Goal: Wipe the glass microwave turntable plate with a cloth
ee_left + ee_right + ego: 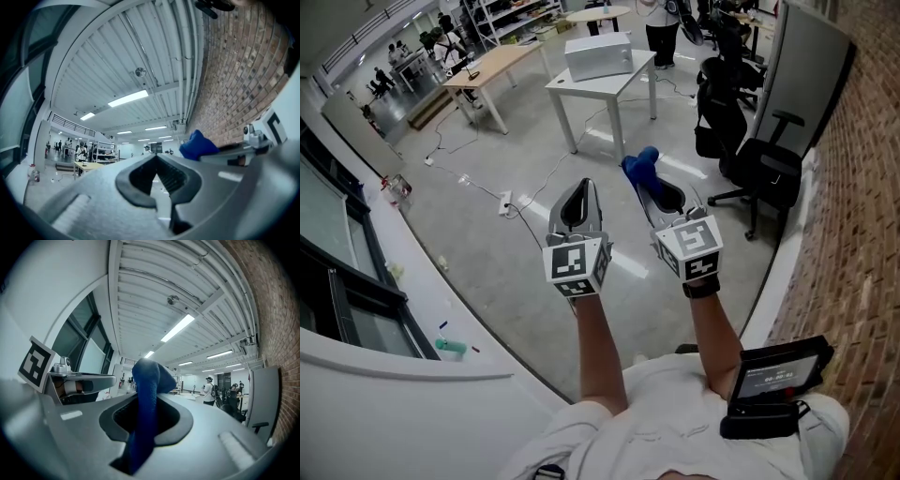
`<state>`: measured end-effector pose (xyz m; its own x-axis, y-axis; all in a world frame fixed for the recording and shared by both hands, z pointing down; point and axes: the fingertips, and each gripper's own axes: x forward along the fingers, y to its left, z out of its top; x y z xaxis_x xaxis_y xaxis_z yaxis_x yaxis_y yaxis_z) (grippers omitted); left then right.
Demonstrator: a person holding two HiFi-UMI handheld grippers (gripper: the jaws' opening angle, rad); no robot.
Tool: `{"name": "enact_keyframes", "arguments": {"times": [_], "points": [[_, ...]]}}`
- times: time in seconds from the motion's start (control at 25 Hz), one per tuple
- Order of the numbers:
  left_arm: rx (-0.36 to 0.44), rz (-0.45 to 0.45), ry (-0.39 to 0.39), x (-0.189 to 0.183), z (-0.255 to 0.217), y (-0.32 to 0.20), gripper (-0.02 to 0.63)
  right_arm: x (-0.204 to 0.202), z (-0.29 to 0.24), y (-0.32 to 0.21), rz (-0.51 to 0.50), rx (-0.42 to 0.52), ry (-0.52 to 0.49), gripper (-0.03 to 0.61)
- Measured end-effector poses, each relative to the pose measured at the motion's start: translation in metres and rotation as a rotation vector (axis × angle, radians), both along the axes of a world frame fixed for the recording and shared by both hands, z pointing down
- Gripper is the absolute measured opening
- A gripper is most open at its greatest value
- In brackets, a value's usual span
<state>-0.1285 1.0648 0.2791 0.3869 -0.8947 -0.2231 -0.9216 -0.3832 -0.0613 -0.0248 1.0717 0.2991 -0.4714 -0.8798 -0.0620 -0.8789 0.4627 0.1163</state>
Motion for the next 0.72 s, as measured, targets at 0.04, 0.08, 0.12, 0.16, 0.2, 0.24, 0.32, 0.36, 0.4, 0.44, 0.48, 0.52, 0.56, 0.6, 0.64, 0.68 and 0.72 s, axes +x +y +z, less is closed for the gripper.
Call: {"name": "enact_keyframes", "arguments": {"times": [0.04,0.08,0.12,0.16,0.2,0.24,0.32,0.36,0.4,0.44,0.48,0.52,0.56,0.6,0.64,0.68,0.72], "points": [[0.008,-0.010,0.001,-0.005,-0.001,0.000,0.003,-0.007,0.001,0.001,0.001,-0.006,0.006,0.064],[0.014,-0.026,0.003,-0.011,-0.001,0.001,0.003,-0.014,0.002,0.002,0.001,-0.015,0.016,0.063],[0.015,-0.036,0.009,-0.016,-0.001,0.001,0.003,-0.020,0.004,0.002,0.004,-0.025,0.030,0.063],[0.014,-0.035,0.021,-0.019,-0.001,0.001,0.003,-0.024,0.007,0.001,0.010,-0.034,0.047,0.063],[0.014,-0.024,0.033,-0.020,-0.001,0.000,0.003,-0.026,0.010,-0.002,0.018,-0.041,0.064,0.064],[0.015,-0.011,0.042,-0.019,-0.001,-0.003,0.003,-0.026,0.012,-0.006,0.026,-0.047,0.077,0.063],[0.008,-0.004,0.053,-0.018,0.005,-0.010,0.003,-0.025,0.016,-0.016,0.042,-0.055,0.084,0.063],[0.000,-0.010,0.056,-0.020,0.009,-0.016,0.003,-0.024,0.018,-0.022,0.046,-0.060,0.081,0.063],[-0.009,-0.020,0.053,-0.022,0.014,-0.023,0.003,-0.024,0.021,-0.030,0.048,-0.065,0.078,0.063],[-0.021,-0.036,0.041,-0.025,0.020,-0.032,0.003,-0.025,0.025,-0.038,0.048,-0.073,0.076,0.063],[-0.035,-0.056,0.023,-0.027,0.026,-0.042,0.003,-0.026,0.027,-0.046,0.047,-0.082,0.075,0.063],[-0.051,-0.074,0.007,-0.030,0.031,-0.052,0.003,-0.028,0.030,-0.055,0.045,-0.091,0.075,0.063],[-0.066,-0.084,0.000,-0.033,0.035,-0.063,0.003,-0.030,0.033,-0.064,0.041,-0.100,0.076,0.063],[-0.079,-0.085,0.003,-0.033,0.039,-0.074,0.003,-0.031,0.035,-0.074,0.037,-0.107,0.076,0.063],[-0.091,-0.079,0.010,-0.033,0.040,-0.084,0.003,-0.031,0.036,-0.085,0.033,-0.112,0.074,0.063],[-0.098,-0.074,0.012,-0.031,0.040,-0.095,0.003,-0.030,0.036,-0.097,0.031,-0.115,0.069,0.063],[-0.100,-0.075,0.007,-0.028,0.038,-0.106,0.003,-0.028,0.034,-0.110,0.033,-0.117,0.060,0.063]]}}
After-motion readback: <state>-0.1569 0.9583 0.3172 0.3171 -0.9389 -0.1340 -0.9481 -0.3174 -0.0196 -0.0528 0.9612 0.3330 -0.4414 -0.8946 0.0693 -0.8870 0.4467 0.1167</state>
